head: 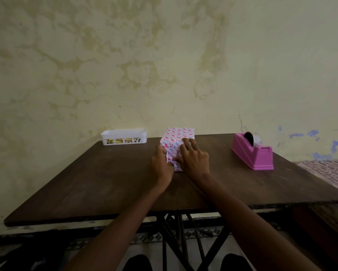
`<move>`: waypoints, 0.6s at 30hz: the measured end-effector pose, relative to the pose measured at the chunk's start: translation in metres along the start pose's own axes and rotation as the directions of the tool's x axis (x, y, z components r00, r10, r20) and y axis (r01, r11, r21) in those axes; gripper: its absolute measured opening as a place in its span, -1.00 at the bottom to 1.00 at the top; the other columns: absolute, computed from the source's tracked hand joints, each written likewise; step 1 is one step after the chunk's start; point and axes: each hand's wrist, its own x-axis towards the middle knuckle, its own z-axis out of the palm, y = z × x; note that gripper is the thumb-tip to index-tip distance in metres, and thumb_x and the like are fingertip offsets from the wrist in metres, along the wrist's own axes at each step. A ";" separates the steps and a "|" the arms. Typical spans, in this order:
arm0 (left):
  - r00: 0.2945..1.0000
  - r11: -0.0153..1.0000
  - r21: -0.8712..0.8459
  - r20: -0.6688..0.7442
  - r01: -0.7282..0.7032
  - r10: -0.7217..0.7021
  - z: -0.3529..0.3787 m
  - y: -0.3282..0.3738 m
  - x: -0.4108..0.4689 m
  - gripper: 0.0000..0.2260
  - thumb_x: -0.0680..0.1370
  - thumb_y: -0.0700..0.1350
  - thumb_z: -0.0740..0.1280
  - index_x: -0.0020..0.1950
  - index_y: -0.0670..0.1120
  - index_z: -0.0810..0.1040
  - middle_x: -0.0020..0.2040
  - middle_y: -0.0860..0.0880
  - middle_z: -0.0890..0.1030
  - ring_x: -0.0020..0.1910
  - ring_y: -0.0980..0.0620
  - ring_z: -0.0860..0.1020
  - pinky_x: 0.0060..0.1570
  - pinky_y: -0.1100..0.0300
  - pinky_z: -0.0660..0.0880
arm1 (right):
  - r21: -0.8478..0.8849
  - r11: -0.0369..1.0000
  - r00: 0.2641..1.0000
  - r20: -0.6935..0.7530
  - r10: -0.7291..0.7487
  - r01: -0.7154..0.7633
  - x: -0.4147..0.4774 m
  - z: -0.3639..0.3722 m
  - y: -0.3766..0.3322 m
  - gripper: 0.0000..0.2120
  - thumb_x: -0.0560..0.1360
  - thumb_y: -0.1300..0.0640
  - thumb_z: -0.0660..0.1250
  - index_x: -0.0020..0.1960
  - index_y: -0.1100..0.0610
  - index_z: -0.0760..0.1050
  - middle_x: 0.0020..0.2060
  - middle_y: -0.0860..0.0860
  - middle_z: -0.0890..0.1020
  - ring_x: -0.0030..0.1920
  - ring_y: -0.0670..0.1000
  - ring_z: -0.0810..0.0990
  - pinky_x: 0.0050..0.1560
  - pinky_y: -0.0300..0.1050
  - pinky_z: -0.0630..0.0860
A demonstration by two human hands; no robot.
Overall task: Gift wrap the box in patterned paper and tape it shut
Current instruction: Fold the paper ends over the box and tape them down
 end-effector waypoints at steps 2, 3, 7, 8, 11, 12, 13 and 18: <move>1.000 1.000 0.020 0.011 0.010 -0.010 -0.001 0.000 0.001 -0.73 0.47 -0.19 0.42 0.10 -0.09 0.42 0.00 0.00 0.54 -0.11 0.10 0.44 -0.30 0.31 0.29 | 0.001 1.000 1.000 0.005 -0.004 0.004 0.000 0.000 0.000 -0.45 0.14 -0.20 0.64 -0.05 0.12 0.61 0.16 0.06 0.65 0.19 0.08 0.62 -0.49 -0.19 0.44; 1.000 1.000 0.027 0.017 0.012 -0.012 -0.001 -0.001 0.001 -0.74 0.47 -0.20 0.43 0.08 -0.08 0.42 -0.01 0.01 0.54 -0.11 0.10 0.44 -0.35 0.34 0.27 | 0.001 1.000 1.000 0.007 -0.003 0.003 0.000 0.000 0.000 -0.44 0.13 -0.20 0.64 -0.05 0.12 0.62 0.16 0.06 0.65 0.19 0.08 0.62 -0.49 -0.19 0.45; 0.998 0.999 0.031 0.052 0.041 -0.042 -0.003 -0.001 0.005 -0.74 0.45 -0.18 0.46 0.06 -0.08 0.46 0.00 0.00 0.56 -0.09 0.10 0.45 -0.26 0.33 0.33 | 0.008 1.000 1.000 0.000 -0.001 0.001 0.000 0.000 0.000 -0.41 0.16 -0.22 0.62 0.01 0.13 0.61 0.17 0.07 0.64 0.20 0.10 0.61 -0.47 -0.18 0.47; 0.997 0.999 0.032 0.065 0.041 -0.043 -0.004 -0.001 0.006 -0.74 0.44 -0.18 0.47 0.06 -0.07 0.47 0.01 -0.01 0.57 -0.08 0.09 0.48 -0.24 0.30 0.36 | 0.011 1.000 1.000 -0.003 -0.003 0.003 0.000 0.000 0.000 -0.40 0.17 -0.23 0.61 0.03 0.13 0.60 0.17 0.07 0.63 0.20 0.10 0.61 -0.47 -0.18 0.47; 0.993 0.998 0.049 0.109 0.039 -0.044 -0.007 0.000 0.009 -0.71 0.44 -0.16 0.48 0.09 -0.06 0.48 0.03 -0.01 0.58 -0.02 0.04 0.53 -0.20 0.27 0.40 | 0.021 1.000 1.000 -0.006 -0.019 0.019 -0.002 0.002 0.002 -0.37 0.19 -0.24 0.60 0.08 0.12 0.57 0.21 0.09 0.61 0.24 0.13 0.58 -0.46 -0.16 0.49; 0.992 0.998 0.048 0.121 0.041 -0.046 -0.008 -0.001 0.009 -0.71 0.44 -0.16 0.49 0.10 -0.06 0.48 0.03 -0.01 0.58 -0.01 0.03 0.54 -0.19 0.26 0.41 | 0.030 0.999 1.000 -0.010 -0.022 0.022 -0.003 0.003 0.002 -0.36 0.19 -0.24 0.60 0.09 0.12 0.57 0.22 0.09 0.60 0.25 0.13 0.57 -0.45 -0.14 0.51; 0.990 0.998 0.048 0.130 0.041 -0.047 -0.008 -0.001 0.010 -0.71 0.43 -0.16 0.49 0.09 -0.05 0.49 0.02 -0.01 0.58 -0.01 0.02 0.54 -0.18 0.25 0.44 | 0.037 0.999 1.000 -0.014 -0.023 0.024 -0.003 0.004 0.003 -0.36 0.19 -0.24 0.60 0.10 0.12 0.57 0.22 0.09 0.59 0.25 0.14 0.57 -0.45 -0.13 0.51; 0.986 1.000 0.016 0.167 0.022 -0.025 -0.006 -0.001 0.012 -0.73 0.41 -0.14 0.51 0.03 -0.04 0.50 -0.04 0.01 0.58 -0.06 0.02 0.57 -0.06 0.09 0.59 | 0.080 0.997 0.999 -0.041 -0.019 0.023 -0.003 0.006 0.011 -0.38 0.22 -0.28 0.57 0.10 0.09 0.55 0.27 0.04 0.58 0.30 0.09 0.53 -0.44 -0.12 0.53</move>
